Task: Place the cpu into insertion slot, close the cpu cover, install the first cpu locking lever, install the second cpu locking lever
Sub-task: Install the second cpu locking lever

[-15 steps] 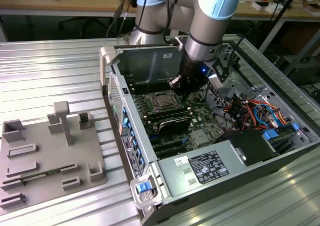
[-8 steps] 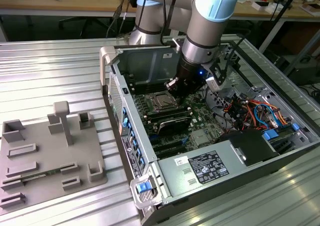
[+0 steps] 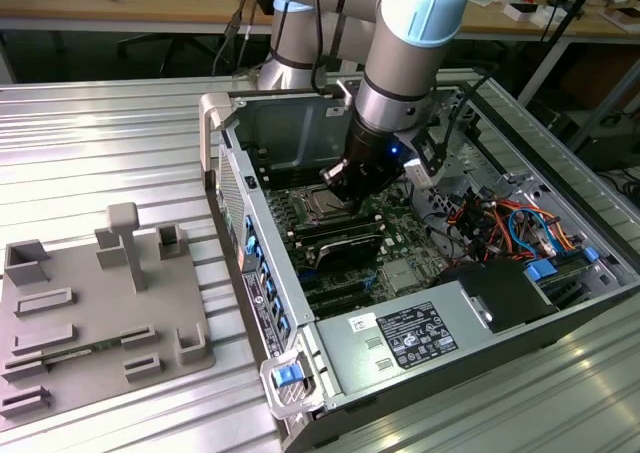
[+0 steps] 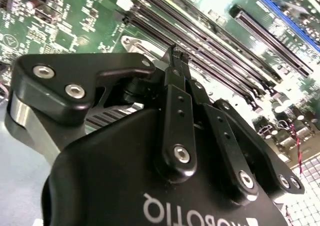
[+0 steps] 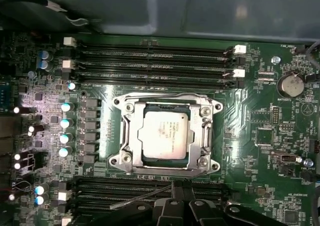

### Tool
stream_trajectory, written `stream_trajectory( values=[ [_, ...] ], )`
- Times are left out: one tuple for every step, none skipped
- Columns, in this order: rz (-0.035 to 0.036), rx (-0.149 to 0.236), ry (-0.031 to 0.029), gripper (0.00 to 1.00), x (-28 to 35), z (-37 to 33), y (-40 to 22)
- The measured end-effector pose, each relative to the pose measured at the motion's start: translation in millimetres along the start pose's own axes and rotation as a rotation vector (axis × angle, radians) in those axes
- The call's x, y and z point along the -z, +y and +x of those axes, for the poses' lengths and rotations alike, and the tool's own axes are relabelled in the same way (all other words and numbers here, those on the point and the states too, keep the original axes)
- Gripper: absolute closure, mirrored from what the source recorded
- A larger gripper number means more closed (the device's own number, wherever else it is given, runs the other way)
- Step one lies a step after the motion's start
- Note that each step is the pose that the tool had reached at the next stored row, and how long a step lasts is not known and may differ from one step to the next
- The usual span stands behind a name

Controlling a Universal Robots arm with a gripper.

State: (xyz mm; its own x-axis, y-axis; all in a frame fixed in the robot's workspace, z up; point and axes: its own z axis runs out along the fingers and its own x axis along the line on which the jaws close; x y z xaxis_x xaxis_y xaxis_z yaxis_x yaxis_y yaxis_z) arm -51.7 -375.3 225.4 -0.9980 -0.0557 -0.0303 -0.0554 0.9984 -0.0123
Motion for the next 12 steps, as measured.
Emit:
stream_trajectory(
  values=[
    [-0.0001, 0.000, 0.0016, 0.89, 0.1, 2.7, -0.1],
    [-0.0002, 0.000, 0.0036, 0.89, 0.2, 6.8, 0.0],
    [-0.0003, 0.000, 0.0046, 0.89, 0.3, 10.1, 0.1],
    [-0.0004, 0.000, 0.0060, 0.89, 0.4, 13.4, 0.3],
    [-0.0004, 0.000, 0.0077, 0.89, 0.5, 16.9, 0.5],
    [-0.0006, 0.000, 0.0089, 0.89, 0.6, 19.1, 0.6],
    [-0.0006, 0.000, 0.0101, 0.89, 0.6, 20.7, 0.7],
    [-0.0007, 0.000, 0.0119, 0.89, 0.7, 23.8, 0.8],
    [-0.0007, 0.000, 0.0133, 0.89, 0.8, 26.5, 0.8],
    [-0.0008, 0.000, 0.0139, 0.89, 0.9, 28.5, 0.8],
    [-0.0009, 0.000, 0.0144, 0.89, 0.9, 30.3, 0.9],
    [-0.0009, 0.000, 0.0154, 0.89, 1.0, 33.4, 1.0]
  ],
)
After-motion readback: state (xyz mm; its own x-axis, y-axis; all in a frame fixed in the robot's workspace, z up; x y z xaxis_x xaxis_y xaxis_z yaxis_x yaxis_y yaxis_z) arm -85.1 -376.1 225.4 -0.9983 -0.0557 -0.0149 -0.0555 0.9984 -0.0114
